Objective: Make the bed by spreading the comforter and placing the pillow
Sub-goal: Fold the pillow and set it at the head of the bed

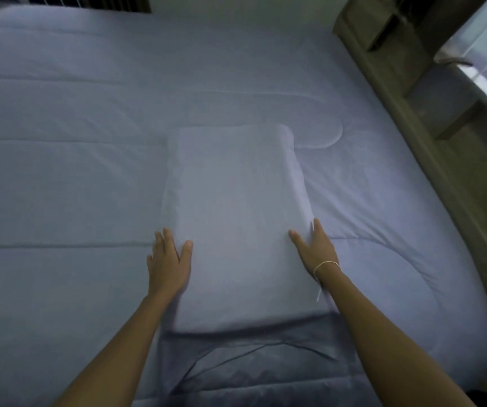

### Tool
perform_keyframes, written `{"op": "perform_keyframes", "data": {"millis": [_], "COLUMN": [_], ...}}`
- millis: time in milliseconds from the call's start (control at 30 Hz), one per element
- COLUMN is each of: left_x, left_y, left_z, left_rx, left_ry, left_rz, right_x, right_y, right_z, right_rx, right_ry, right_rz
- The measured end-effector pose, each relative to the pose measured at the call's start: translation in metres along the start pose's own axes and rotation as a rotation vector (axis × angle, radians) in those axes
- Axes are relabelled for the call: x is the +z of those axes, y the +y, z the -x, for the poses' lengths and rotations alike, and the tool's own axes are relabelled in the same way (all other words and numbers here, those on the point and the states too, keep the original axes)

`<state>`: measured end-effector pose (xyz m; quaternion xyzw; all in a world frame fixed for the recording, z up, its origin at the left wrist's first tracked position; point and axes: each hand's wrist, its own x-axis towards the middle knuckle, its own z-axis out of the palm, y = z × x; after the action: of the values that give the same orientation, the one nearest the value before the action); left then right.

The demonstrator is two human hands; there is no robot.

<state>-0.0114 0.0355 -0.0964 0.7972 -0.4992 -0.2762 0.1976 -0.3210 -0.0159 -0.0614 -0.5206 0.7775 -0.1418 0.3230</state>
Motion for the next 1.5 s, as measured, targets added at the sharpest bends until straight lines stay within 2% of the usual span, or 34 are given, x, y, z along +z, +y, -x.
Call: {"op": "perform_keyframes", "data": {"millis": [133, 233, 333, 467, 567, 767, 933, 1067, 1200, 1500], "left_x": [-0.008, -0.008, -0.004, -0.002, -0.003, -0.010, 0.024, 0.090, 0.165, 0.327], "left_y": [0.016, 0.022, 0.021, 0.024, 0.033, 0.079, 0.134, 0.209, 0.288, 0.451], "left_z": [-0.033, -0.055, -0.064, -0.067, -0.061, -0.020, 0.022, 0.052, 0.076, 0.146], "left_rx": [-0.034, -0.147, -0.269, -0.177, -0.147, -0.124, -0.095, -0.057, -0.026, -0.031], "left_ry": [0.078, 0.106, 0.066, 0.025, 0.090, 0.225, 0.203, 0.094, -0.045, -0.360], "left_rz": [0.081, 0.166, 0.194, 0.175, 0.161, 0.184, 0.296, 0.403, 0.483, 0.700], "right_x": [-0.003, 0.002, 0.004, 0.002, -0.001, -0.044, -0.123, -0.212, -0.296, -0.457], "right_y": [-0.021, -0.029, -0.030, -0.034, -0.038, -0.025, 0.008, 0.064, 0.126, 0.231], "right_z": [-0.019, -0.028, -0.037, -0.043, -0.039, -0.035, -0.028, -0.030, -0.033, -0.037], "right_rx": [-0.014, 0.065, 0.107, 0.086, -0.014, -0.080, -0.211, -0.269, -0.222, -0.130], "right_ry": [0.070, 0.053, 0.023, 0.016, 0.065, 0.139, 0.276, 0.444, 0.649, 0.811], "right_rz": [-0.030, -0.045, -0.041, 0.008, 0.123, 0.088, 0.154, 0.201, 0.297, 0.563]}}
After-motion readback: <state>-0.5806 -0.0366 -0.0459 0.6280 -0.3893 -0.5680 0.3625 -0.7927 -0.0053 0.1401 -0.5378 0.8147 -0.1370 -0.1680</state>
